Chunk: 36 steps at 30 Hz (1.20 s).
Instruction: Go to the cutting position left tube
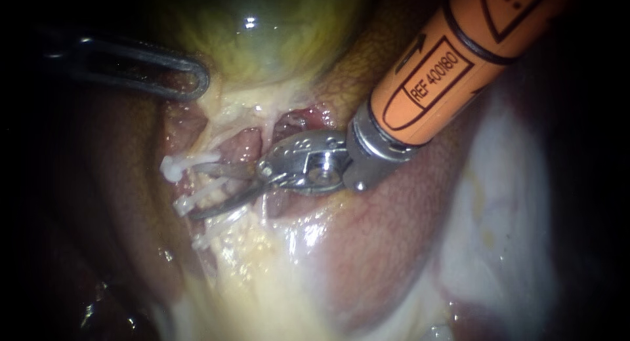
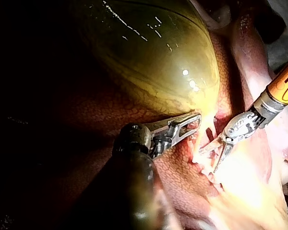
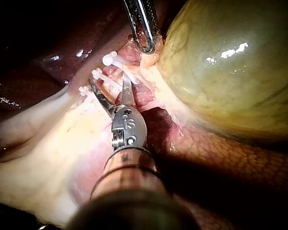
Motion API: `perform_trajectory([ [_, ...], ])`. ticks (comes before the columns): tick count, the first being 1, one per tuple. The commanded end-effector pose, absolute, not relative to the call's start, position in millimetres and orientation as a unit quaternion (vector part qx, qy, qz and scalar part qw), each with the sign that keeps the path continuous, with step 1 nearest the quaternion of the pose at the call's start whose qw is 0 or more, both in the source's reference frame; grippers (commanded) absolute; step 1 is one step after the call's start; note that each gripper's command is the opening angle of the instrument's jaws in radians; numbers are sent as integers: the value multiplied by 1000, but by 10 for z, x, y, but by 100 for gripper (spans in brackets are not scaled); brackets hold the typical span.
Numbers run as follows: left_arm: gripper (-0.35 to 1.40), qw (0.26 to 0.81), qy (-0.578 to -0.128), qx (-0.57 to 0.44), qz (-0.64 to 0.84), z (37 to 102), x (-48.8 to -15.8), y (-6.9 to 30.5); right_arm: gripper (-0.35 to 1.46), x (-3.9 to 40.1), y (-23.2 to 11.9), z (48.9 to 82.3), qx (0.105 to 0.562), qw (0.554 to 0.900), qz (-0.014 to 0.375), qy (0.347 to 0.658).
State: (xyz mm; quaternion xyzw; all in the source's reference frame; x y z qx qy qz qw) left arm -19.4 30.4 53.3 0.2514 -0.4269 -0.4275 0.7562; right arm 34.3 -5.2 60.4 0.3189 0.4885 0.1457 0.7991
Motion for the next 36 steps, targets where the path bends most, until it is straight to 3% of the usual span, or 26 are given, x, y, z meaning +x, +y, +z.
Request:
perform_trajectory([
  [1,-35,756,-427,251,-427,533,-194,304,123,343,-53,603,319,799,145,489],
  [36,-35,756,-427,250,-428,534,-194,305,124,254,-54,561,329,795,136,491],
])
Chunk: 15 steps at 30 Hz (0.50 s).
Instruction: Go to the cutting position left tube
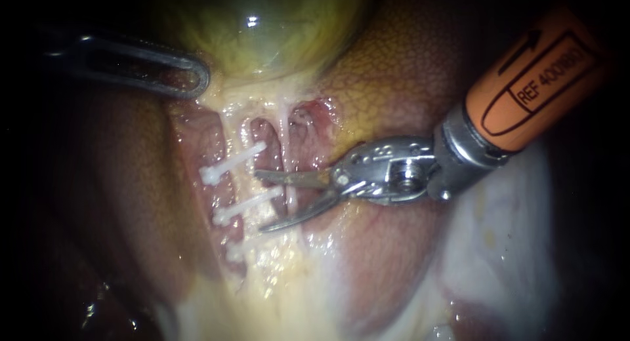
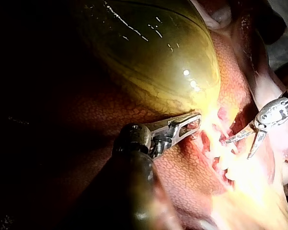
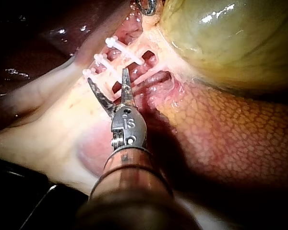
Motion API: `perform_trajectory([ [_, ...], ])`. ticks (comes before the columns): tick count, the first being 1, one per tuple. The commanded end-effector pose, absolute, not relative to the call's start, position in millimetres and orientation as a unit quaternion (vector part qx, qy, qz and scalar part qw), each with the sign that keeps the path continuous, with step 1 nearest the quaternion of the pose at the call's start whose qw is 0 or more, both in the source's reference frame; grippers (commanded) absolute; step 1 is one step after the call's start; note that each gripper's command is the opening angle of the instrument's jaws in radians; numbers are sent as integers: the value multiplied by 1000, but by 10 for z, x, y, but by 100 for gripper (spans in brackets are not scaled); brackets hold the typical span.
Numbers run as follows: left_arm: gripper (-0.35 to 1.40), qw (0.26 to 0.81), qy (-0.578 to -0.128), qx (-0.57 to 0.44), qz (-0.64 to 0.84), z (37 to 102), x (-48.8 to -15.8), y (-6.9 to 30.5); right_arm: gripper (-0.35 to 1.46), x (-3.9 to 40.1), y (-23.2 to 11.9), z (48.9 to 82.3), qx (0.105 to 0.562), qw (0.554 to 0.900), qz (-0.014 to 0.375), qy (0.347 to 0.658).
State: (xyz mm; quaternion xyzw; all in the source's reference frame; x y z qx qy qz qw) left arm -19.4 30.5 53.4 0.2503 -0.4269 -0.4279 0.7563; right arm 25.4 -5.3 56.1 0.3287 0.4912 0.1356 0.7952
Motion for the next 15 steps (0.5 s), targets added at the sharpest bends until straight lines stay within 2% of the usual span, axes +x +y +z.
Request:
perform_trajectory([
  [1,-35,756,-427,250,-428,534,-194,305,124,254,-53,561,329,795,136,491],
  [15,-35,756,-427,250,-428,534,-194,305,126,248,-44,595,325,797,129,492],
])
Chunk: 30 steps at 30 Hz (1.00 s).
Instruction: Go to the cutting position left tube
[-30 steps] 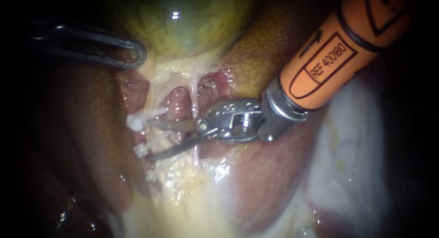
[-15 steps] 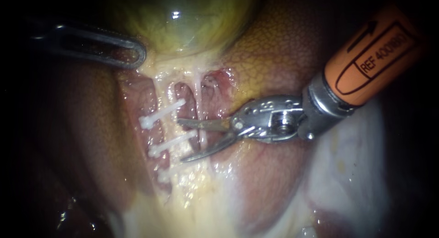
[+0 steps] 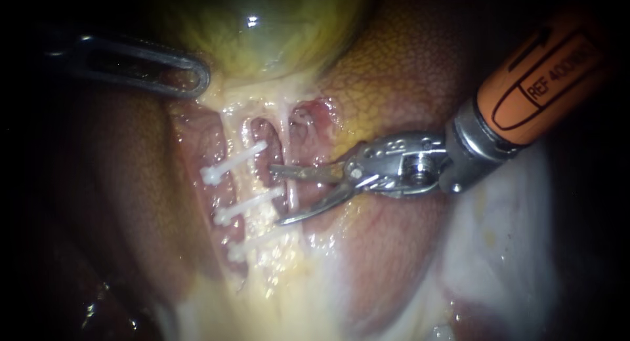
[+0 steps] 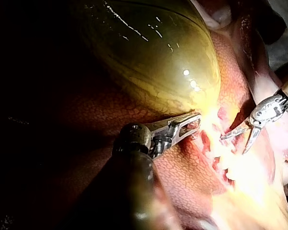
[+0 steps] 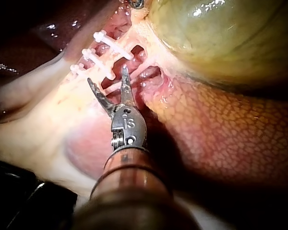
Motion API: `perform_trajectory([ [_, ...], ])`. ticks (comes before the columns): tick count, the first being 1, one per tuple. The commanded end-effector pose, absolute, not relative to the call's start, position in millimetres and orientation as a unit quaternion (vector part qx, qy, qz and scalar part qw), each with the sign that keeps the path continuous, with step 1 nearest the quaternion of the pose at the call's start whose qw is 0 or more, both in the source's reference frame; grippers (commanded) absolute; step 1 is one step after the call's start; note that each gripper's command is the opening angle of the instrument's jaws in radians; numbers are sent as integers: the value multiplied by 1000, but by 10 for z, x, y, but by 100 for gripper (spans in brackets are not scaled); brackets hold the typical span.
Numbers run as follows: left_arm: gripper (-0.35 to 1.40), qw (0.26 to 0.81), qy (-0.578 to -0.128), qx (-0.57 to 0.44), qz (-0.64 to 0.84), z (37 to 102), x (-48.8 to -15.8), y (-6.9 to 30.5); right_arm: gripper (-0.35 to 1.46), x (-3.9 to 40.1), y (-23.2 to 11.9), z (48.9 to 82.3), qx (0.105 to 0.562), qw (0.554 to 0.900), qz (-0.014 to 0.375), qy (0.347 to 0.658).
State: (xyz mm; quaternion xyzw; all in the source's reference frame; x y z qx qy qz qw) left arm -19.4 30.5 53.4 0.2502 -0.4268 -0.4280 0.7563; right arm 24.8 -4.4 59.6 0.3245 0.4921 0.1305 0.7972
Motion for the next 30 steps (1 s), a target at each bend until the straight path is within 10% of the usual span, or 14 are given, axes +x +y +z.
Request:
perform_trajectory([
  [1,-35,756,-427,250,-428,534,-194,305,126,248,-44,598,327,797,131,491],
  [30,-35,756,-427,250,-428,535,-194,304,126,276,-28,624,457,713,111,521],
])
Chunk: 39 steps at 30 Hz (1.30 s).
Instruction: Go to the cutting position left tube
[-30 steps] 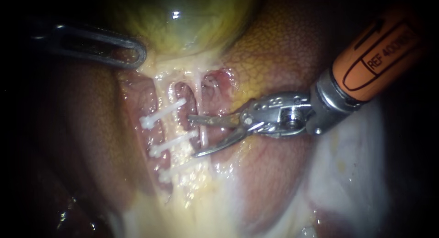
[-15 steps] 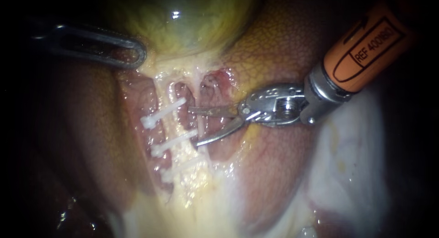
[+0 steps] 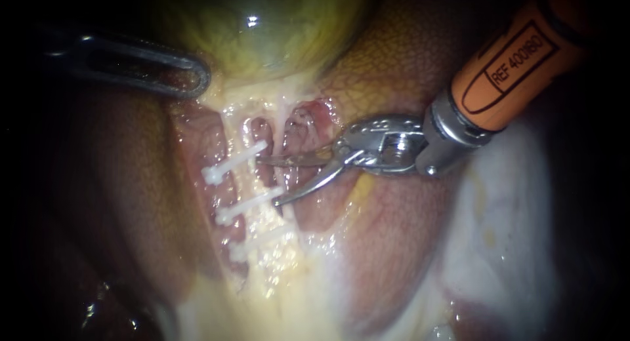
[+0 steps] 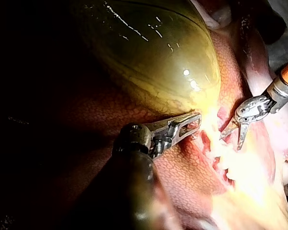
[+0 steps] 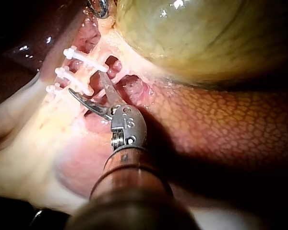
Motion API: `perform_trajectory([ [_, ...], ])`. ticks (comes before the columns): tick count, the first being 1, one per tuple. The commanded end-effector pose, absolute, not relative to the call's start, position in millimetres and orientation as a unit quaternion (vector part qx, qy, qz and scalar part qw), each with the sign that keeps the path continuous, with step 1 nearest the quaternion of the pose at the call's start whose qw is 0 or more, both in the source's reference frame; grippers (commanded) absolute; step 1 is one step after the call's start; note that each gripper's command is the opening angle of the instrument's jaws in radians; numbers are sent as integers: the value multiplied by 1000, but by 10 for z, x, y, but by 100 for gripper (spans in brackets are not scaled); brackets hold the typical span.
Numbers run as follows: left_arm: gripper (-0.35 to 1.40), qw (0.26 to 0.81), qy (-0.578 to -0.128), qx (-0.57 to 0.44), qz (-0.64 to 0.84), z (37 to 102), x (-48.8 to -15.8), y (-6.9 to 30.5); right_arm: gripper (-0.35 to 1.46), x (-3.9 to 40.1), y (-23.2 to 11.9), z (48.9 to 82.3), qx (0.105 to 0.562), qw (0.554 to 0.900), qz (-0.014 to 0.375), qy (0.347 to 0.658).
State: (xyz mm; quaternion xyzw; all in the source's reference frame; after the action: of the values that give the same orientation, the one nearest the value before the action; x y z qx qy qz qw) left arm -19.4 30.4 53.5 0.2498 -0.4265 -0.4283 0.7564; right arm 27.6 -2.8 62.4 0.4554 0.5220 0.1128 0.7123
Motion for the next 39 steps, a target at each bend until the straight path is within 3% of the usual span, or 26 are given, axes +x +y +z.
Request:
perform_trajectory([
  [1,-35,756,-427,250,-428,535,-194,304,126,279,-30,624,458,711,108,522],
  [14,-35,756,-427,250,-428,535,-194,304,124,317,-41,608,494,636,113,581],
  [39,-35,756,-427,250,-428,535,-195,304,121,350,-50,579,513,581,128,619],
])
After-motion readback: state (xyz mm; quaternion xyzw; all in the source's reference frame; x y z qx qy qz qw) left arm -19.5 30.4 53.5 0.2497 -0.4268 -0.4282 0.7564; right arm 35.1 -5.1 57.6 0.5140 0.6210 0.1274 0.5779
